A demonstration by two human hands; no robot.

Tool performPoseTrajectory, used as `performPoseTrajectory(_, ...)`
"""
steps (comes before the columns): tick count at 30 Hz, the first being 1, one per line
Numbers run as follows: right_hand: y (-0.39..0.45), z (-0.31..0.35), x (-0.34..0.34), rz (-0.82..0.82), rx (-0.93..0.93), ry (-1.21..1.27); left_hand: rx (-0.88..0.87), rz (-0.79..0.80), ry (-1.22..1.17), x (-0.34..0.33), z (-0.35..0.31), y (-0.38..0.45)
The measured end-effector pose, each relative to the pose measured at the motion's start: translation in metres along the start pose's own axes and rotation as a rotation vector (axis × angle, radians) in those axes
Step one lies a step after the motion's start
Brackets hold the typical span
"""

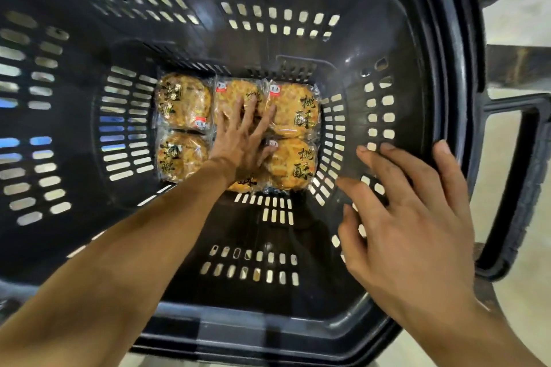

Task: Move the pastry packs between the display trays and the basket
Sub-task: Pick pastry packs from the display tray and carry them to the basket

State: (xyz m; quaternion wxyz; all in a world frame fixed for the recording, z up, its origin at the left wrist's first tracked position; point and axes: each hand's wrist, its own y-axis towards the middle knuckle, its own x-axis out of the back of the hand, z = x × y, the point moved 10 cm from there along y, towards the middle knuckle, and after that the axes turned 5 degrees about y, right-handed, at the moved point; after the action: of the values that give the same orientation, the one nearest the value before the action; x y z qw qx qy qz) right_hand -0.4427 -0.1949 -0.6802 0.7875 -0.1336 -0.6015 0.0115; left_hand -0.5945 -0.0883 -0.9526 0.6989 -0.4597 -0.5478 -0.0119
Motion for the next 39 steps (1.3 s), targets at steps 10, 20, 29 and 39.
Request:
performPoseTrajectory(10,-0.001,0.003,-0.001,0.023,0.041,-0.028,0.028,0.111,0.027,0.029,0.005,-0.015)
performPoseTrajectory(20,-0.041,0.027,0.18,0.076,-0.182,0.119,-0.217,-0.125,-0.046,0.323,-0.056,-0.254)
performPoseTrajectory(29,-0.175,-0.042,0.502,-0.414,-0.29,0.264,-0.317,-0.773,-0.112,0.641,-0.156,-0.462)
performPoseTrajectory(39,-0.264,-0.186,0.705,-0.688,-0.157,0.248,-0.297,-1.106,-0.28,0.805,-0.339,-0.532)
